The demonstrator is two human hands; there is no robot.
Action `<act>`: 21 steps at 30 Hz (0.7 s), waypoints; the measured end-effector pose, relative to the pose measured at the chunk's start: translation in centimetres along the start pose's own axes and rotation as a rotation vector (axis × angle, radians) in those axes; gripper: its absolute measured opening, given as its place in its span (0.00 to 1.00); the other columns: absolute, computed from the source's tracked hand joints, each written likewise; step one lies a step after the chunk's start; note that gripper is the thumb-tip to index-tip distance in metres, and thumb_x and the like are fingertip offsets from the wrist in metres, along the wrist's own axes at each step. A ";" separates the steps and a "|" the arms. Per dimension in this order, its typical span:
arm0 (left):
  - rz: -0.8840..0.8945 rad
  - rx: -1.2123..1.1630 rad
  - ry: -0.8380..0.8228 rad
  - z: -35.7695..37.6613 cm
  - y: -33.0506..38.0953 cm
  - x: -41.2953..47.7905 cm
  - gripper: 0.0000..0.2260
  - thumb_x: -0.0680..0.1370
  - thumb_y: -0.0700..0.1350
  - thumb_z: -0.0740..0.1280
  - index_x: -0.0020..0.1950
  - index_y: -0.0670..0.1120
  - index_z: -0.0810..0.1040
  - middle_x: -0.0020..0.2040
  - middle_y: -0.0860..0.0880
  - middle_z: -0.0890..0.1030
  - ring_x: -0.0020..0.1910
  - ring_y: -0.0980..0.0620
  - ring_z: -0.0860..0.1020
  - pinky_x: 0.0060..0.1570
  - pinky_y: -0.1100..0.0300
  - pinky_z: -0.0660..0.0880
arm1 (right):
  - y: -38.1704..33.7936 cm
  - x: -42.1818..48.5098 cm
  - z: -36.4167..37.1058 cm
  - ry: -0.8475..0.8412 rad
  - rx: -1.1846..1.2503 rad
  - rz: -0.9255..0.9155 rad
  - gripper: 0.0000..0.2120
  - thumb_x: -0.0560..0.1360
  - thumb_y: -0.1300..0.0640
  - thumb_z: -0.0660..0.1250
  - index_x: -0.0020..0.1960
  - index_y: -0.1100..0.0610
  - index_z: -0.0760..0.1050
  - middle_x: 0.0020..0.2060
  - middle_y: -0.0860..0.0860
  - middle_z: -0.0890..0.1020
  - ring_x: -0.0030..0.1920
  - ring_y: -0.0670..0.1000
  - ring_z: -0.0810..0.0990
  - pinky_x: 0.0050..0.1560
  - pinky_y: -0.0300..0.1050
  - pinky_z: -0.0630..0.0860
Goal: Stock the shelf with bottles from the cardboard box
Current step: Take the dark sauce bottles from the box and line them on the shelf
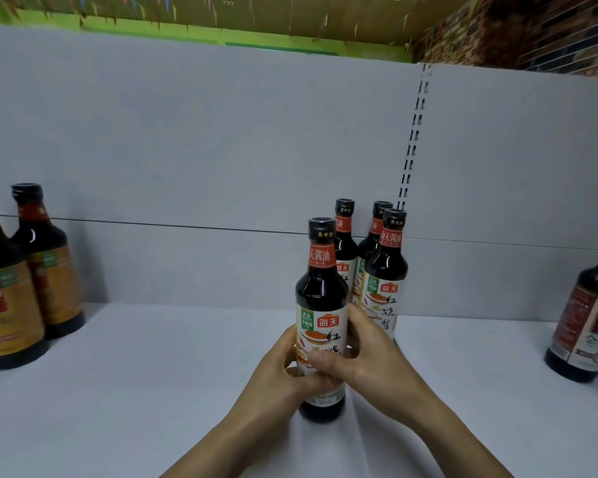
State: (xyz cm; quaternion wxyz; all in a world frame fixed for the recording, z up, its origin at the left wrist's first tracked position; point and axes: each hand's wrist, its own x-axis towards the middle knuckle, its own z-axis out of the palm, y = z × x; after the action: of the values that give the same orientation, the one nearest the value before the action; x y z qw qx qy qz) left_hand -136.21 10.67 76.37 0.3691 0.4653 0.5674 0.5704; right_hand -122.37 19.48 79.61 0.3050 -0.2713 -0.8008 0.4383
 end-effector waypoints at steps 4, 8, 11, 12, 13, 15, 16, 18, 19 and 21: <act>-0.024 0.048 -0.030 0.5 0.4 1.1 0.27 0.73 0.35 0.75 0.66 0.58 0.77 0.59 0.56 0.85 0.58 0.57 0.83 0.59 0.60 0.79 | 0.8 0.7 -1.1 -0.017 0.003 0.011 0.26 0.73 0.54 0.79 0.65 0.41 0.73 0.57 0.39 0.85 0.59 0.41 0.84 0.62 0.46 0.81; -0.044 0.118 -0.085 0.5 0.8 2.2 0.25 0.75 0.38 0.75 0.66 0.60 0.75 0.58 0.61 0.84 0.57 0.63 0.82 0.58 0.63 0.79 | 1.4 1.1 -1.8 -0.037 -0.049 0.013 0.29 0.73 0.52 0.79 0.66 0.35 0.68 0.56 0.32 0.83 0.58 0.35 0.82 0.58 0.39 0.80; -0.064 0.157 -0.102 0.5 0.9 3.1 0.26 0.75 0.39 0.75 0.66 0.62 0.75 0.59 0.62 0.84 0.60 0.61 0.81 0.65 0.57 0.78 | 1.7 1.6 -2.4 -0.044 -0.084 0.044 0.29 0.72 0.48 0.79 0.64 0.31 0.66 0.57 0.32 0.83 0.58 0.35 0.81 0.61 0.40 0.79; -0.069 0.164 -0.104 0.5 0.9 3.4 0.26 0.75 0.40 0.76 0.66 0.62 0.75 0.59 0.62 0.84 0.60 0.60 0.81 0.66 0.56 0.77 | 1.8 1.8 -2.5 -0.044 -0.098 0.054 0.29 0.72 0.48 0.78 0.63 0.30 0.66 0.57 0.33 0.82 0.58 0.35 0.81 0.62 0.41 0.79; -0.072 0.172 -0.108 0.5 0.9 3.6 0.26 0.75 0.40 0.76 0.67 0.62 0.74 0.59 0.62 0.84 0.60 0.59 0.81 0.66 0.56 0.77 | 1.8 1.9 -2.5 -0.043 -0.112 0.061 0.29 0.72 0.47 0.78 0.62 0.30 0.65 0.58 0.33 0.82 0.59 0.35 0.80 0.63 0.42 0.79; -0.074 0.180 -0.117 0.6 0.8 3.9 0.26 0.75 0.40 0.76 0.67 0.62 0.74 0.59 0.62 0.84 0.61 0.58 0.81 0.66 0.56 0.77 | 1.8 2.1 -2.6 -0.035 -0.135 0.073 0.29 0.72 0.46 0.78 0.63 0.31 0.65 0.58 0.33 0.82 0.60 0.36 0.80 0.64 0.45 0.79; -0.074 0.182 -0.121 0.6 0.8 4.0 0.26 0.75 0.40 0.75 0.67 0.62 0.74 0.59 0.62 0.84 0.61 0.59 0.81 0.66 0.56 0.77 | 1.8 2.2 -2.7 -0.031 -0.141 0.080 0.29 0.71 0.46 0.78 0.64 0.31 0.65 0.58 0.34 0.82 0.60 0.37 0.80 0.64 0.46 0.79; -0.065 0.189 -0.138 0.6 0.8 4.3 0.25 0.76 0.40 0.75 0.67 0.61 0.74 0.59 0.62 0.83 0.61 0.60 0.81 0.66 0.56 0.77 | 1.9 2.3 -2.7 -0.023 -0.140 0.092 0.29 0.71 0.46 0.79 0.65 0.33 0.66 0.58 0.34 0.82 0.60 0.38 0.80 0.65 0.48 0.79; -0.062 0.196 -0.150 0.6 0.8 4.6 0.25 0.76 0.40 0.74 0.67 0.61 0.73 0.60 0.62 0.83 0.61 0.60 0.81 0.66 0.57 0.77 | 2.0 2.4 -2.7 -0.018 -0.141 0.099 0.29 0.71 0.46 0.79 0.65 0.33 0.66 0.58 0.34 0.82 0.60 0.38 0.80 0.65 0.50 0.79; -0.056 0.212 -0.177 0.5 0.9 5.1 0.27 0.76 0.39 0.75 0.68 0.61 0.72 0.60 0.62 0.83 0.61 0.61 0.81 0.65 0.59 0.78 | 2.0 2.5 -2.8 -0.011 -0.144 0.107 0.30 0.71 0.45 0.78 0.66 0.33 0.66 0.58 0.35 0.82 0.61 0.40 0.80 0.66 0.52 0.78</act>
State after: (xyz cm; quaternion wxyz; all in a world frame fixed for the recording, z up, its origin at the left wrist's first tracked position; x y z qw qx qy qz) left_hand -137.14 15.54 77.84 0.3821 0.5340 0.6027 0.4535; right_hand -121.71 23.65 79.72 0.2565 -0.3326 -0.8163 0.3966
